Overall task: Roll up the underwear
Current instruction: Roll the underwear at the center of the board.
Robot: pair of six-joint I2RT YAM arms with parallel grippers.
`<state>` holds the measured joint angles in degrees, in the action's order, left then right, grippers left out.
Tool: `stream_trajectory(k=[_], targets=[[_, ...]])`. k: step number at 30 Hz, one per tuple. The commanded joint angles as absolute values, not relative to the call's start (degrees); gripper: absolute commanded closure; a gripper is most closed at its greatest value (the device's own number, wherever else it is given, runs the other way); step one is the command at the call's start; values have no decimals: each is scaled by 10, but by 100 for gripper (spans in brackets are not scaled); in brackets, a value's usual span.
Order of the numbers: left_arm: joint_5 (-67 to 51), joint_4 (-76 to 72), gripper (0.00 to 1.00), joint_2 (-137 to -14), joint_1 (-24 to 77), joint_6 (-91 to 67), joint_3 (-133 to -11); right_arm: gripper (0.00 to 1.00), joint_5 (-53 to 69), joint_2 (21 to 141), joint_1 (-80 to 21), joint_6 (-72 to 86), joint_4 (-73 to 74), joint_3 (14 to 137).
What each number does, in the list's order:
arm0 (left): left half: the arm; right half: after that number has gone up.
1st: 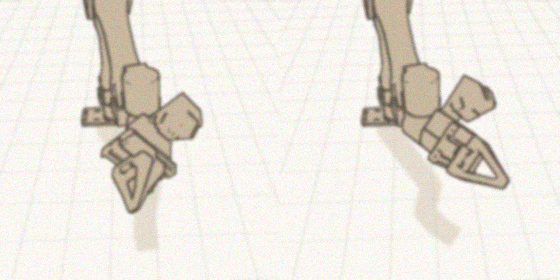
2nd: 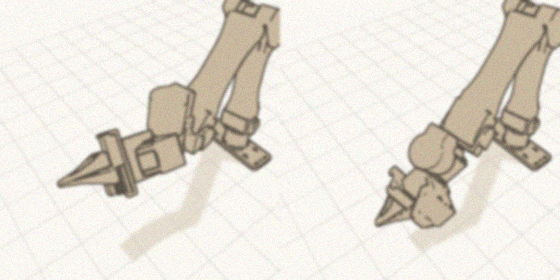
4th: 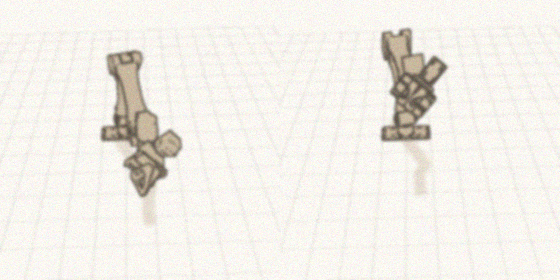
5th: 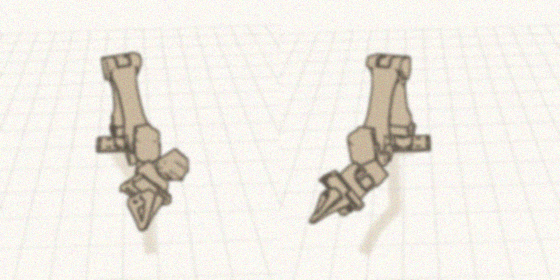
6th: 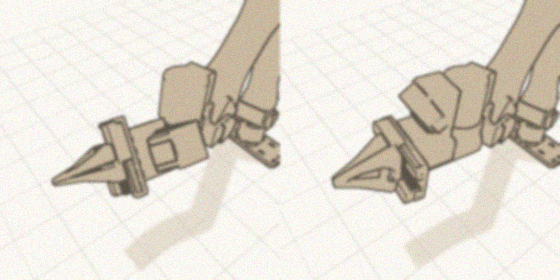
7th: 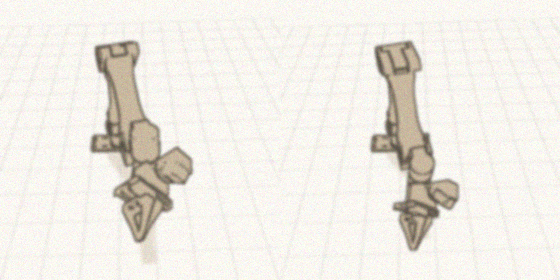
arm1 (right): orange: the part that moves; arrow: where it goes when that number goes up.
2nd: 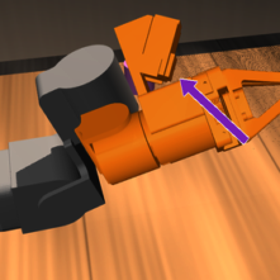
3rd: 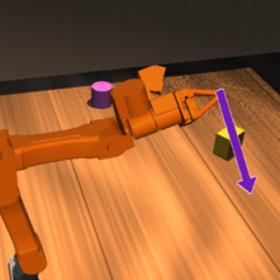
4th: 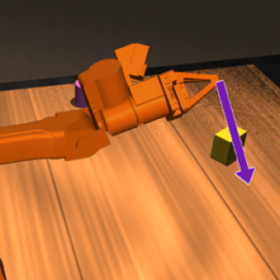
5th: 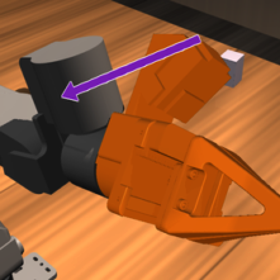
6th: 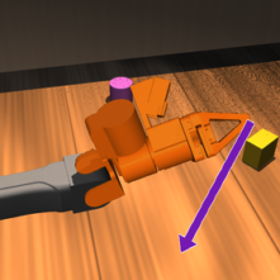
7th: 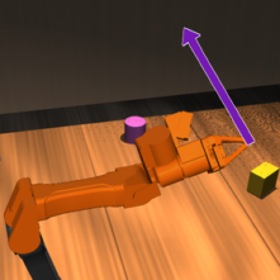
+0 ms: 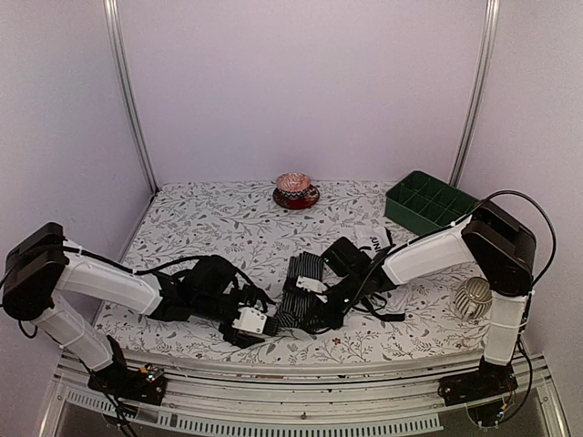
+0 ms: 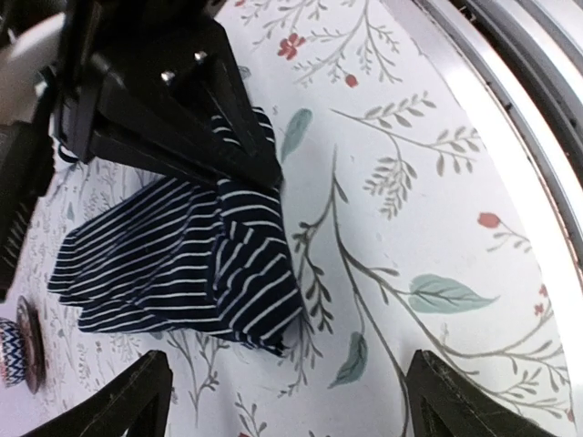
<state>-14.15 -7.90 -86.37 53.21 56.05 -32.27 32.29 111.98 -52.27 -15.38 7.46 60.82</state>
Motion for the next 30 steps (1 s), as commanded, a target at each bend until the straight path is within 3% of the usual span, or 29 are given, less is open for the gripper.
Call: stream_trajectory(k=[1,10,16,25,30], targets=[[-89,-185,9,-869,558,570,-320,97,362,1151,-503,-132,129,613],[-14,-249,22,-929,628,582,-321,97,369,1165,-498,-130,135,622],[48,-295,25,-993,647,572,-327,97,365,1163,-498,-130,135,620],[116,-300,44,-1054,668,553,-341,97,364,1164,-497,-131,137,620],[137,-301,61,-1081,668,552,-345,97,365,1165,-496,-131,138,620]])
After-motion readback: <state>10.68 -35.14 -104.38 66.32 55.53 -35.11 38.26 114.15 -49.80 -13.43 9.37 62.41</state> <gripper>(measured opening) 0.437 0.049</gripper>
